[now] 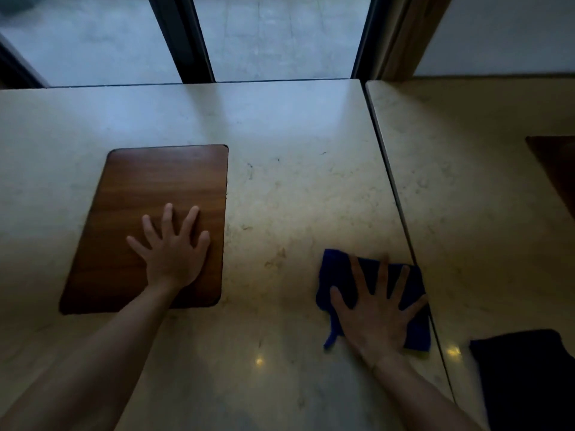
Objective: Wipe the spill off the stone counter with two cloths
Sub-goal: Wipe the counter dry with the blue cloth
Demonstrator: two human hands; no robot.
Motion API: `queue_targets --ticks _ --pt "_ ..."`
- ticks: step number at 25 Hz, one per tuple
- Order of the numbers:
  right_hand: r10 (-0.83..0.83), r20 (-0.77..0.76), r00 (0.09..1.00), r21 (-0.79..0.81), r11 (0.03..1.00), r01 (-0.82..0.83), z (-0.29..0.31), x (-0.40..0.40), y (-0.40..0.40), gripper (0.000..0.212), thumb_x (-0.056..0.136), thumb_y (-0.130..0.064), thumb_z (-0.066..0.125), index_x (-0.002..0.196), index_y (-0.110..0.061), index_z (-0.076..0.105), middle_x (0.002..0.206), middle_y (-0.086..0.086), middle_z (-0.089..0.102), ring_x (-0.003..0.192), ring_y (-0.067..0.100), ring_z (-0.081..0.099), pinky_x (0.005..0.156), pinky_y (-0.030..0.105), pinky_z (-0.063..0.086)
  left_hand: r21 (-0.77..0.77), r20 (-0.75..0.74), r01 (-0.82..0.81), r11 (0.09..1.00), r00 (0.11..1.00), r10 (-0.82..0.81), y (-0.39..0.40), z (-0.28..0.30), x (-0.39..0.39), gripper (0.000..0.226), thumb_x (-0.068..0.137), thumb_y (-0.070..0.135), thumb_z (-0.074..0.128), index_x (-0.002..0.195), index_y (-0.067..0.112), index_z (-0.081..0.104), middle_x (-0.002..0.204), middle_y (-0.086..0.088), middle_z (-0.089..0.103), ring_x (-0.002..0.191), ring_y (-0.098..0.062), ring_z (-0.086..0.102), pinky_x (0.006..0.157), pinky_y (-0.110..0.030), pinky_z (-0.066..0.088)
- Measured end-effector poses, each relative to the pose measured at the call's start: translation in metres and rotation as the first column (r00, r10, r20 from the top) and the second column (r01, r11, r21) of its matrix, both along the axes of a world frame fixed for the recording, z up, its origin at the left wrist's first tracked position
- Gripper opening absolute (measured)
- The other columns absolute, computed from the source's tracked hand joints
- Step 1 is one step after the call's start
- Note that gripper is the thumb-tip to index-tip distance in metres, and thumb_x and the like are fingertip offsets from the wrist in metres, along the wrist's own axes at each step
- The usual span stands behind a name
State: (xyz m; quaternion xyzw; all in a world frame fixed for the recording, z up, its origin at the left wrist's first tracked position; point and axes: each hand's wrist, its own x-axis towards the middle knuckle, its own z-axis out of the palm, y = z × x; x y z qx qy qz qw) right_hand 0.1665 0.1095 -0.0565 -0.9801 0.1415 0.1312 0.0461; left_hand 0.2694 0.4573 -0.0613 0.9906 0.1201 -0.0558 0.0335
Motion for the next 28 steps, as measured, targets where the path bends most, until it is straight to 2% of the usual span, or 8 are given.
queue_targets --ticks 2,4,6,11,17,20,24,28 --pt "0.025 0.073 0.997 0.034 0.999 -0.027 -0.004 0.043 -0.002 0.079 0.080 -0.085 0.001 0.149 -0.052 -0.016 0.165 0.003 -0.017 0.148 0.039 -0.021 0.109 0.075 -0.004 0.000 -0.030 0.007 1.000 1.000 -0.007 0.000 0.000 0.002 0.068 0.088 0.070 0.019 0.150 0.043 0.022 0.162 -0.010 0.017 0.144 -0.052 0.012 0.105 -0.079 0.009" --pt "0.030 0.139 0.990 0.046 0.998 -0.037 -0.007 0.093 -0.002 0.077 0.085 -0.081 0.018 0.154 -0.048 0.006 0.167 0.008 0.004 0.150 0.043 -0.004 0.109 0.077 0.002 -0.004 -0.057 0.009 1.000 0.998 -0.009 -0.001 0.003 0.005 0.069 0.089 0.070 0.016 0.152 0.042 0.022 0.162 -0.012 0.019 0.143 -0.053 0.014 0.104 -0.080 0.011" --pt "0.033 0.183 0.982 0.013 0.999 -0.036 -0.008 0.143 -0.002 0.075 0.087 -0.077 0.024 0.154 -0.044 0.020 0.164 0.012 0.017 0.148 0.046 0.008 0.108 0.078 0.007 0.007 -0.077 0.016 1.000 0.997 -0.015 0.000 0.003 0.008 0.070 0.089 0.069 0.016 0.152 0.040 0.024 0.161 -0.014 0.022 0.142 -0.055 0.018 0.103 -0.081 0.014" --pt "0.059 0.061 0.996 0.018 0.998 -0.060 -0.002 0.280 -0.007 0.073 0.085 -0.081 0.007 0.150 -0.053 -0.011 0.166 0.003 -0.012 0.149 0.040 -0.016 0.111 0.074 -0.002 0.045 -0.154 0.013 0.999 0.988 -0.006 0.001 0.001 0.008 0.071 0.090 0.071 0.012 0.152 0.039 0.026 0.161 -0.014 0.025 0.140 -0.055 0.023 0.100 -0.081 0.020" --pt "0.074 0.094 0.993 0.025 0.997 -0.077 -0.002 0.439 0.003 0.076 0.084 -0.083 0.011 0.152 -0.052 -0.005 0.167 0.003 -0.010 0.149 0.040 -0.015 0.111 0.073 -0.005 0.091 -0.204 -0.026 0.996 0.978 0.044 0.002 -0.006 0.013 0.071 0.088 0.074 0.011 0.150 0.044 0.025 0.155 -0.010 0.034 0.131 -0.054 0.036 0.091 -0.082 0.030" --pt "0.075 0.089 0.993 0.023 0.997 -0.077 -0.003 0.504 0.015 0.079 0.082 -0.084 0.010 0.152 -0.051 -0.002 0.167 0.003 -0.009 0.149 0.041 -0.014 0.111 0.074 -0.005 0.117 -0.150 -0.034 0.993 0.987 0.051 0.004 -0.013 0.017 0.075 0.084 0.078 0.008 0.150 0.048 0.022 0.150 -0.009 0.041 0.126 -0.053 0.040 0.088 -0.082 0.032" --pt "0.116 0.088 0.989 0.023 0.993 -0.118 -0.001 0.536 0.022 0.077 0.083 -0.085 0.011 0.152 -0.052 0.001 0.167 0.001 -0.008 0.150 0.038 -0.014 0.111 0.074 -0.007 0.088 -0.039 -0.028 0.996 0.999 0.032 0.005 -0.018 0.020 0.073 0.082 0.079 0.006 0.150 0.053 0.013 0.148 -0.009 0.041 0.124 -0.053 0.041 0.091 -0.080 0.029" --pt "0.215 0.082 0.973 0.028 0.975 -0.218 0.000 0.517 0.022 0.075 0.082 -0.085 0.008 0.151 -0.055 -0.001 0.167 -0.002 -0.011 0.150 0.036 -0.017 0.109 0.076 -0.007 0.077 -0.101 -0.036 0.996 0.994 0.044 0.006 -0.016 0.019 0.074 0.082 0.079 0.009 0.149 0.049 0.022 0.149 -0.009 0.042 0.124 -0.053 0.043 0.090 -0.080 0.030"
